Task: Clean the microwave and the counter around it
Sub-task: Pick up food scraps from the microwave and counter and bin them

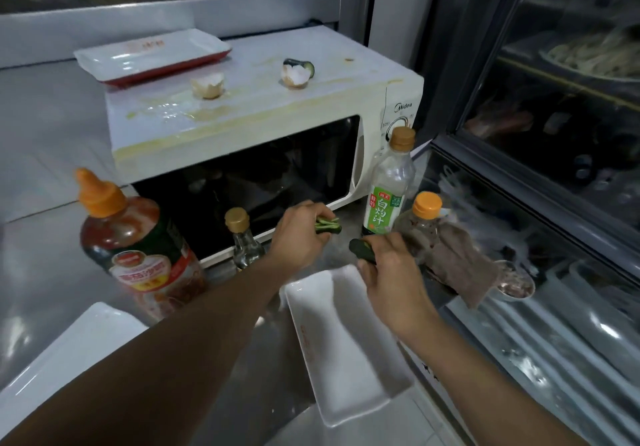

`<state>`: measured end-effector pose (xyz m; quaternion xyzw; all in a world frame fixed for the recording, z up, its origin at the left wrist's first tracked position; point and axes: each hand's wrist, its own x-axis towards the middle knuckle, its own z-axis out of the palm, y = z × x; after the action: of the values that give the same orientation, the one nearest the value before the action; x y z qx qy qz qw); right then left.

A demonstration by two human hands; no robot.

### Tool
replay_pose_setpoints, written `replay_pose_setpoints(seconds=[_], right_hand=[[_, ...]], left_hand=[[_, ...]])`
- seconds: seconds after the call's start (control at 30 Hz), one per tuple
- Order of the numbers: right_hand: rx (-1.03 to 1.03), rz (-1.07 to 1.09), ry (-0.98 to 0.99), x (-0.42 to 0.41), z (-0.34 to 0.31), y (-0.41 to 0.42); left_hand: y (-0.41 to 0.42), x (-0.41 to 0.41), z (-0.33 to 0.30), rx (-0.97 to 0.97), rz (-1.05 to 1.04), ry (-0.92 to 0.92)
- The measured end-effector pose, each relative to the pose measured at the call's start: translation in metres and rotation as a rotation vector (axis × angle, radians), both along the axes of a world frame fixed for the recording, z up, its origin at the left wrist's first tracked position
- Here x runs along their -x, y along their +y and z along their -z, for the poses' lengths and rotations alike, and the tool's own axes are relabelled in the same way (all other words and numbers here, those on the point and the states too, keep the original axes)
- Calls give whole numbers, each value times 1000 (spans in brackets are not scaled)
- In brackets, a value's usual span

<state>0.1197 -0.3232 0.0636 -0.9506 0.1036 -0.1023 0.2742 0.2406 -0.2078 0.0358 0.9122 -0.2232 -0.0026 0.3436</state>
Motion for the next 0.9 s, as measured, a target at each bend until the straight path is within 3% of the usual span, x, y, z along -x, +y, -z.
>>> replay_pose_setpoints(seconds=[0.4, 0.9], right_hand=[[31, -123, -158, 4, -76, 1], [82, -206, -250, -22, -134, -2]], left_hand=[[28, 31, -92, 64, -153, -90], [61, 45, -160, 93, -263, -164]])
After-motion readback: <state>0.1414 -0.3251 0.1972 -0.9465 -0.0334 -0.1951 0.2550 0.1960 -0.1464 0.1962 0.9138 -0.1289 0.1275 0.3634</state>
